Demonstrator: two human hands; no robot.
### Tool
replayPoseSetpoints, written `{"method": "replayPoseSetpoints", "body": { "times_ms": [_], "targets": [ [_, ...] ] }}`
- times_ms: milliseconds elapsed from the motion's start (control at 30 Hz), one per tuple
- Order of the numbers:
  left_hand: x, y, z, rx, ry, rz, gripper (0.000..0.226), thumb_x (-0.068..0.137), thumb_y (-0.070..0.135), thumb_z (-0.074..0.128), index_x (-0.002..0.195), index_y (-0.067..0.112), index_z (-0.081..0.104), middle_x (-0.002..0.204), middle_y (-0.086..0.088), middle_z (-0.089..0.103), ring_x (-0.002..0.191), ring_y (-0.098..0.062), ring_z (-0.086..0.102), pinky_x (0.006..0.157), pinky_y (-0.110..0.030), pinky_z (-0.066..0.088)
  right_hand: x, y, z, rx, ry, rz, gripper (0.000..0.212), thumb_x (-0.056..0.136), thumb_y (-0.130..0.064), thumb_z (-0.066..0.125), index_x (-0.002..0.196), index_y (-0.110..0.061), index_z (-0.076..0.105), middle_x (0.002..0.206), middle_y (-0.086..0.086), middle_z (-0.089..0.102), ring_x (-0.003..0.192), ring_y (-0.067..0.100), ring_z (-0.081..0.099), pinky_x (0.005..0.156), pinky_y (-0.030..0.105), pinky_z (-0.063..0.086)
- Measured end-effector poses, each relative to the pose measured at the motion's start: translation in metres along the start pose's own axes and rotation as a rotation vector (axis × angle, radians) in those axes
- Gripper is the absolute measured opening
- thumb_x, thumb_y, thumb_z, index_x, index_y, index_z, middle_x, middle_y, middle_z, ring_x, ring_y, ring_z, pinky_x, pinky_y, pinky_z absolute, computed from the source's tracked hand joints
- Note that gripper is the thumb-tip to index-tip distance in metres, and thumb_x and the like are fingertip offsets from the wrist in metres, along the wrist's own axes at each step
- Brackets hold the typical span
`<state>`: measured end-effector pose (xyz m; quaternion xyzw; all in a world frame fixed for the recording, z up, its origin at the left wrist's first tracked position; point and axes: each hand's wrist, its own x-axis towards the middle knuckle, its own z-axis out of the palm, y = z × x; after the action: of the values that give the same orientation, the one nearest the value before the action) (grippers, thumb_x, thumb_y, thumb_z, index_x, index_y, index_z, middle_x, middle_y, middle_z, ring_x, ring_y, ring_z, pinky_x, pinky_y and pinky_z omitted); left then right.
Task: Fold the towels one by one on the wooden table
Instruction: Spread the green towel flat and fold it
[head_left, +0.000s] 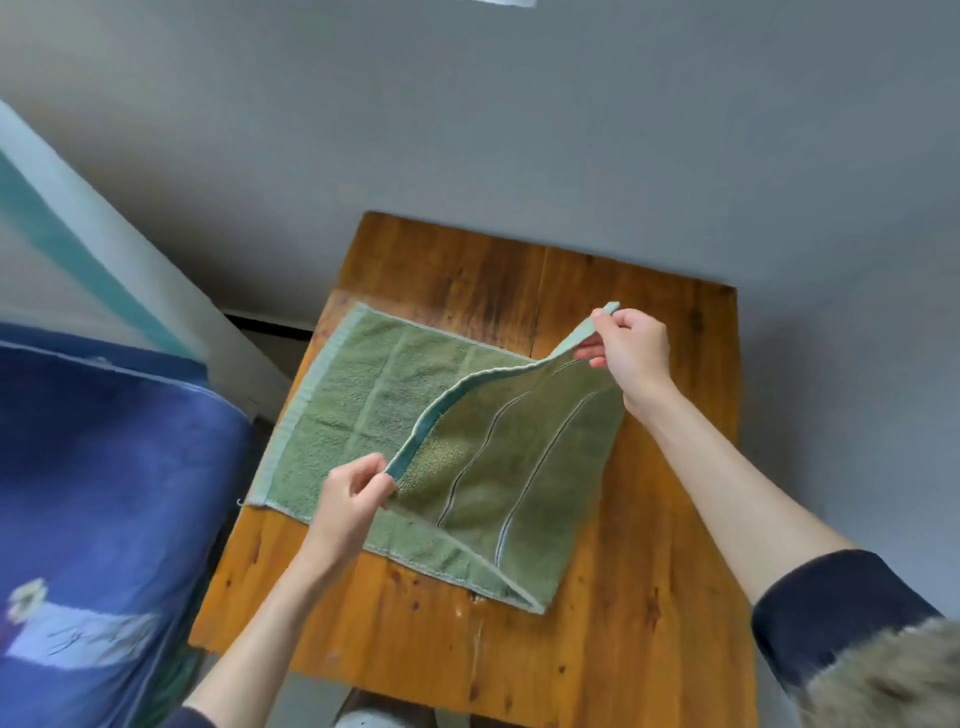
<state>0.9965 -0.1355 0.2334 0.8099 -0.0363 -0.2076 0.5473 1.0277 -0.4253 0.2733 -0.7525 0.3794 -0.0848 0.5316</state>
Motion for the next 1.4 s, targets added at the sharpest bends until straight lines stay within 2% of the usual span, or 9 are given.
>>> {"method": "replayPoseSetpoints", "body": {
  "times_ms": [200,300,467,633,900,1000,1100,1233,1400],
  "targets": [
    [0.009,-0.036,-0.086,-0.129,0.182,-0.055,0.022,0.067,0.013,0.043,0.054,-0.005,0.039,0.062,-0.009,0.034,0.063,-0.019,0.027,0.059,-0.032,0.021,-0.003,-0.055,0.111,-0.023,-0.137,-0.052,0.023,0.093,-0.021,0.052,0.073,-0.015,0.059,0.073,0.004,0.069,0.058,0.012,0.067,0.048,0.017,0.045],
    [0.015,-0.063,-0.115,-0.112,0.247,-0.132,0.022,0.068,0.016,0.045,0.052,0.005,0.034,0.055,-0.004,0.030,0.057,-0.012,0.029,0.055,-0.030,0.021,-0.002,-0.071,0.164,-0.071,-0.186,-0.060,0.023,0.092,-0.020,0.053,0.070,-0.015,0.059,0.071,0.004,0.069,0.056,0.010,0.067,0.050,0.017,0.048],
    [0.029,-0.120,-0.135,0.084,0.336,-0.418,0.023,0.085,0.014,0.057,0.063,0.003,0.056,0.061,-0.011,0.061,0.059,-0.022,0.053,0.058,-0.029,0.041,0.005,-0.068,0.245,-0.167,-0.247,0.004,0.018,0.091,-0.017,0.053,0.078,-0.008,0.062,0.076,0.011,0.070,0.063,0.016,0.068,0.059,0.023,0.053],
    [0.047,-0.150,-0.139,0.173,0.292,-0.521,0.017,0.087,0.019,0.059,0.072,0.012,0.064,0.072,-0.007,0.065,0.066,-0.013,0.053,0.059,-0.027,0.039,0.022,-0.051,0.301,-0.302,-0.291,0.027,0.021,0.091,-0.019,0.053,0.072,-0.014,0.060,0.070,0.005,0.067,0.066,0.017,0.069,0.078,0.034,0.057],
    [0.067,-0.168,-0.130,0.197,0.236,-0.510,0.016,0.092,0.021,0.055,0.080,0.013,0.061,0.087,0.000,0.050,0.077,-0.009,0.047,0.071,-0.023,0.032,0.059,-0.023,0.324,-0.673,-0.353,-0.065,0.027,0.095,-0.017,0.045,0.111,-0.007,0.064,0.098,0.005,0.063,0.083,0.019,0.054,0.077,0.030,0.046],
    [0.070,-0.168,-0.130,0.209,0.234,-0.530,0.017,0.092,0.021,0.055,0.076,0.015,0.059,0.086,0.002,0.048,0.073,-0.004,0.045,0.070,-0.022,0.031,0.072,-0.021,0.327,-0.802,-0.345,-0.163,0.032,0.096,-0.017,0.045,0.125,-0.008,0.055,0.127,0.011,0.054,0.110,0.026,0.053,0.089,0.029,0.039],
    [0.073,-0.165,-0.130,0.206,0.212,-0.562,0.020,0.091,0.020,0.056,0.071,0.019,0.055,0.086,0.003,0.047,0.073,-0.005,0.045,0.070,-0.020,0.030,0.082,-0.020,0.334,-0.878,-0.394,-0.196,0.038,0.095,-0.018,0.047,0.132,-0.008,0.047,0.132,0.015,0.048,0.120,0.031,0.047,0.101,0.038,0.037],
    [0.077,-0.162,-0.131,0.177,0.219,-0.640,0.022,0.090,0.021,0.058,0.068,0.019,0.056,0.089,0.000,0.051,0.082,-0.012,0.049,0.073,-0.022,0.032,0.087,-0.020,0.342,-0.860,-0.408,-0.158,0.036,0.093,-0.015,0.050,0.128,-0.006,0.051,0.128,0.014,0.054,0.118,0.029,0.049,0.098,0.038,0.038],
    [0.076,-0.160,-0.131,0.204,0.187,-0.658,0.021,0.090,0.026,0.057,0.073,0.015,0.060,0.081,-0.002,0.063,0.077,-0.013,0.056,0.063,-0.025,0.039,0.087,-0.022,0.344,-0.787,-0.414,-0.190,0.012,0.090,-0.018,0.057,0.097,-0.010,0.061,0.107,0.010,0.061,0.101,0.023,0.052,0.083,0.032,0.038]
  ]
}}
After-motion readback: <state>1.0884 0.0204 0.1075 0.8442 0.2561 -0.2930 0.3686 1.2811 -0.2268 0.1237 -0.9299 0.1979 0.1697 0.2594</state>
